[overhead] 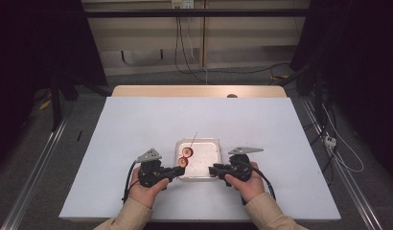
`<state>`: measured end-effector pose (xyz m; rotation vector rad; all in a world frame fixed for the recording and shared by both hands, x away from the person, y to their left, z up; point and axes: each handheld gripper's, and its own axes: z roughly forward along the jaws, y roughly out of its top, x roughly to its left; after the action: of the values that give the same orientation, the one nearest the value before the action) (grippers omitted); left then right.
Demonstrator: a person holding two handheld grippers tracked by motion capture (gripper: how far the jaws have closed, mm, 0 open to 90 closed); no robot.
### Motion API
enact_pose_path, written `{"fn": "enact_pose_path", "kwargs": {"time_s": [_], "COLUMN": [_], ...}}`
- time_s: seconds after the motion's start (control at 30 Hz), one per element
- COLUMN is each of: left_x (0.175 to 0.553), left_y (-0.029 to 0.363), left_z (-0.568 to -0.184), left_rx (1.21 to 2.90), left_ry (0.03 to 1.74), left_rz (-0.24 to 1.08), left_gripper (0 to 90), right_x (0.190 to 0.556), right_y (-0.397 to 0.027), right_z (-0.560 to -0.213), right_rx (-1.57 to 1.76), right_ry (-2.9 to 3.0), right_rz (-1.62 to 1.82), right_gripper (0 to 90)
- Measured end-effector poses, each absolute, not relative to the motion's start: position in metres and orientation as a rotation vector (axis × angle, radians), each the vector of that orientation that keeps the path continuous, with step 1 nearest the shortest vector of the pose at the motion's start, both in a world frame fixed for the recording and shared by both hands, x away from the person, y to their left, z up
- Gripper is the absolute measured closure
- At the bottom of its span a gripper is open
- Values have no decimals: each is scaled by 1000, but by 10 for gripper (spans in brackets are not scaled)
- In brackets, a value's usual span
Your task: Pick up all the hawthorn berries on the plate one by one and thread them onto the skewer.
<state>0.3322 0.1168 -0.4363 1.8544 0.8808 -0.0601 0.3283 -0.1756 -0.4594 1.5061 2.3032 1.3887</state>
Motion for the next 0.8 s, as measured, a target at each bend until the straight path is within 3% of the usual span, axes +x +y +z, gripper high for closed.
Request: {"fn": "enact_pose_path", "kwargs": {"time_s": [0.47,0.8], "left_x": [332,332], "left_y": [115,111], "left_z": [-436,-437], "left_rx": [1864,1886], "left_ry": [873,858], "left_rz": [-68,-89], "left_gripper": [888,888], "right_x": [329,337], "right_y": [-175,-193], "right_z": [-460,-445], "right_rx": [1552,1699], "right_ry": [2299,2068], "right_rz": [1397,1613], "right_gripper": [725,730]}}
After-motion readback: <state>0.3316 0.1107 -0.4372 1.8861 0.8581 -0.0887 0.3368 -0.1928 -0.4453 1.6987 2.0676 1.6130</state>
